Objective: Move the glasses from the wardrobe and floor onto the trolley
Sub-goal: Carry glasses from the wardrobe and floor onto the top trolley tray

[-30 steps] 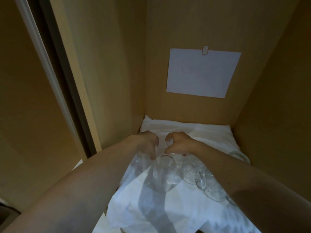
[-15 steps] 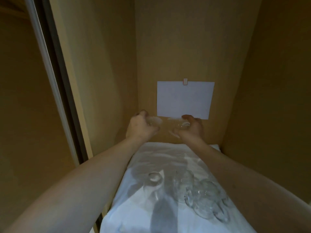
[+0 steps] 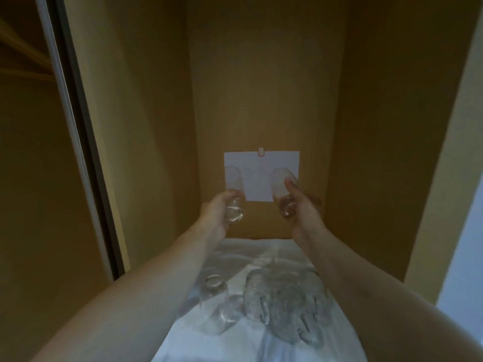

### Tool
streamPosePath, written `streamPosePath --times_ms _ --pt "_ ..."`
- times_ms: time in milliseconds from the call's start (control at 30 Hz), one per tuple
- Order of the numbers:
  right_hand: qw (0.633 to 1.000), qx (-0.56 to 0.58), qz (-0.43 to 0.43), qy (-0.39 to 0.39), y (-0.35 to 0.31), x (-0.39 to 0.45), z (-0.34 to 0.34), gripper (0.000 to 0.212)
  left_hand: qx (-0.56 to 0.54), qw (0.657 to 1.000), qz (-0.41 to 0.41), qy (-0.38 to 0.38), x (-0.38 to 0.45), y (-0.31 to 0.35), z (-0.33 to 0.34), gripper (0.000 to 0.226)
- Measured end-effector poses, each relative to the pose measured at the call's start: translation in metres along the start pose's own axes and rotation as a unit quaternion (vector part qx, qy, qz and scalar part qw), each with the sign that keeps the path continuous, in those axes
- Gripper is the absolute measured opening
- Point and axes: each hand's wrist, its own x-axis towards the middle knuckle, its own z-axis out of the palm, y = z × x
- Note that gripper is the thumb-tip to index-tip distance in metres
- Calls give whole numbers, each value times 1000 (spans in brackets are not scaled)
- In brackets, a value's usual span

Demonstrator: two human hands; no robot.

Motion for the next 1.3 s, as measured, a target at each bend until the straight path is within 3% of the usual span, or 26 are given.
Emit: streamPosePath --times_ms 200,267,300,433,600,733,833,933,1000,1100,1300 --pt "991 67 86 -72 -4 -12 -31 49 -17 998 -11 -52 -33 -13 4 15" --pt "983 123 102 -87 -3 -17 -38 50 -1 998 -37 -53 -45 -17 4 3" --pt "982 127 102 -93 -2 -20 -40 53 -2 998 -43 -53 -48 -19 3 9" --pt "989 6 97 -107 7 -30 -55 53 -26 996 -60 -60 -59 -24 2 16" --pt "986 -33 96 -129 16 -49 -61 49 2 995 -74 -71 -59 -27 -5 75" --pt "987 -89 75 -113 20 -67 -49 78 21 991 -83 -106 -56 -18 -12 99" --pt "992 -107 40 -55 21 -75 -41 110 45 987 -75 -138 -56 -12 -21 98" --pt "991 -130 7 -30 22 -85 -34 125 66 984 -53 -156 -53 -14 -29 88" --pt "988 -152 -24 -12 22 -96 -33 109 71 979 -49 -185 -51 -17 -31 72" --pt "985 -163 -58 25 20 -112 -40 85 85 972 -36 -218 -48 -26 -25 67" --pt "975 -178 -93 94 4 -154 -65 63 109 945 -48 -304 -57 -43 -2 109"
